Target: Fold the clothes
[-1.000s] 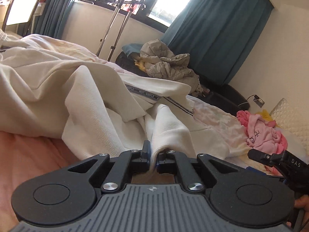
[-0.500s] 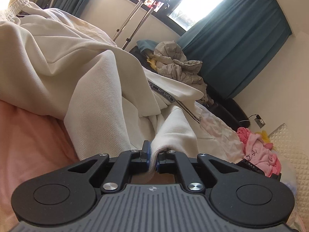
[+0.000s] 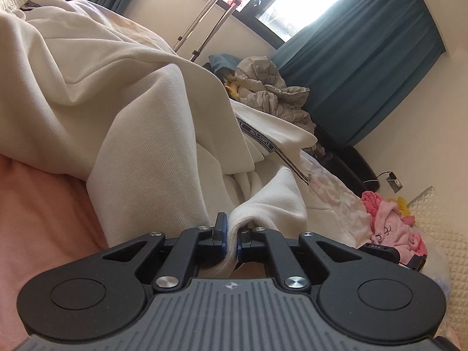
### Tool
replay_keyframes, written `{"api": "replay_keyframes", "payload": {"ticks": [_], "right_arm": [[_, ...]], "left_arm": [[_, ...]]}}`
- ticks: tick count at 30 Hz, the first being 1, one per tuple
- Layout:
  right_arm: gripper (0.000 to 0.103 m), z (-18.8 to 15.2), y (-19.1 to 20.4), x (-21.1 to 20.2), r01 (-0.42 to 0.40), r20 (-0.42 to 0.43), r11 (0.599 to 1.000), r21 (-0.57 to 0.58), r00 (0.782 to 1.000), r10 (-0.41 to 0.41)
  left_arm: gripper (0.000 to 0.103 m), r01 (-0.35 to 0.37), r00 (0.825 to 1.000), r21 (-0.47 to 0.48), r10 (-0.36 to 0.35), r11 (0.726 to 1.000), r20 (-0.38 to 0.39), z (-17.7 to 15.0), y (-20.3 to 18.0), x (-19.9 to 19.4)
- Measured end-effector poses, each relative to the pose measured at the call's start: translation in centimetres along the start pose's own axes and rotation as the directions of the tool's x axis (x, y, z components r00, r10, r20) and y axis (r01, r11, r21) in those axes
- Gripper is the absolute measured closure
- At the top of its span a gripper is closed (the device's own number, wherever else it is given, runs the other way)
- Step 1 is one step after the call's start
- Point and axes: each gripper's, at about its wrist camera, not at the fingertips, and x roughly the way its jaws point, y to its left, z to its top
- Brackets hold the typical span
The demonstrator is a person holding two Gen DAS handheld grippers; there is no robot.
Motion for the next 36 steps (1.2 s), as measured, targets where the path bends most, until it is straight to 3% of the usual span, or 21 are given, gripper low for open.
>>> {"api": "replay_keyframes", "payload": {"ticks": [4,6,10,16,20,22,25,28,30,34,36], "right_arm": [[0.099,0.6,2.6,-1.9,-0.021,0.079,0.996,-0.09,0.996,0.028],[0.099,1.3,3.4,-3.5,-0.009,0.151,0.99,-0.142,0.988,0.03],[0.1,3.5,1.7,-6.6,-0.011,0.227,0.997,-0.071,0.973,0.027],[0.1,6.5,-1.9,-10.8,0.08,0.336,0.996,-0.027,0.94,-0.066],[0.1,6.3,-5.7,-10.4,0.219,0.29,0.976,0.008,0.933,-0.212],[0.099,5.7,-7.5,-9.7,0.228,0.236,0.972,0.057,0.943,-0.235],[0.096,4.9,-8.8,-9.6,0.207,0.161,0.971,0.115,0.961,-0.224],[0.093,4.3,-8.2,-10.9,0.196,0.141,0.972,0.129,0.967,-0.213],[0.089,3.6,-7.3,-11.9,0.195,0.118,0.974,0.111,0.971,-0.208],[0.082,2.0,-5.9,-13.2,0.189,0.034,0.98,0.069,0.981,-0.192],[0.08,1.6,-5.4,-13.9,0.157,0.003,0.985,0.077,0.987,-0.158]], "left_arm": [[0.092,0.013,0.999,0.025,-0.012,1.0,-0.036,-0.2,-0.6,0.0],[0.084,0.028,0.999,0.063,-0.025,0.998,-0.043,-0.7,-1.2,-0.1],[0.072,0.058,0.995,0.124,-0.048,0.991,-0.088,-1.5,-2.4,0.0],[0.035,0.193,0.977,0.192,-0.17,0.962,-0.131,-3.0,-4.1,-0.4],[0.028,0.217,0.972,0.172,-0.195,0.961,-0.132,-3.4,-4.4,-1.5],[0.027,0.191,0.978,0.157,-0.175,0.969,-0.113,-3.2,-4.1,-1.9],[0.026,0.126,0.99,0.041,-0.123,0.991,-0.066,-1.7,-2.4,-2.8],[0.026,0.074,0.996,-0.116,-0.078,0.991,-0.032,-0.2,0.2,-4.1],[0.026,0.01,1.0,-0.215,-0.01,0.977,0.004,1.0,2.1,-5.7],[0.021,-0.064,0.995,-0.318,0.085,0.946,0.053,2.2,4.4,-8.5],[0.021,-0.06,0.993,-0.432,0.097,0.9,0.064,2.7,6.6,-9.9]]}}
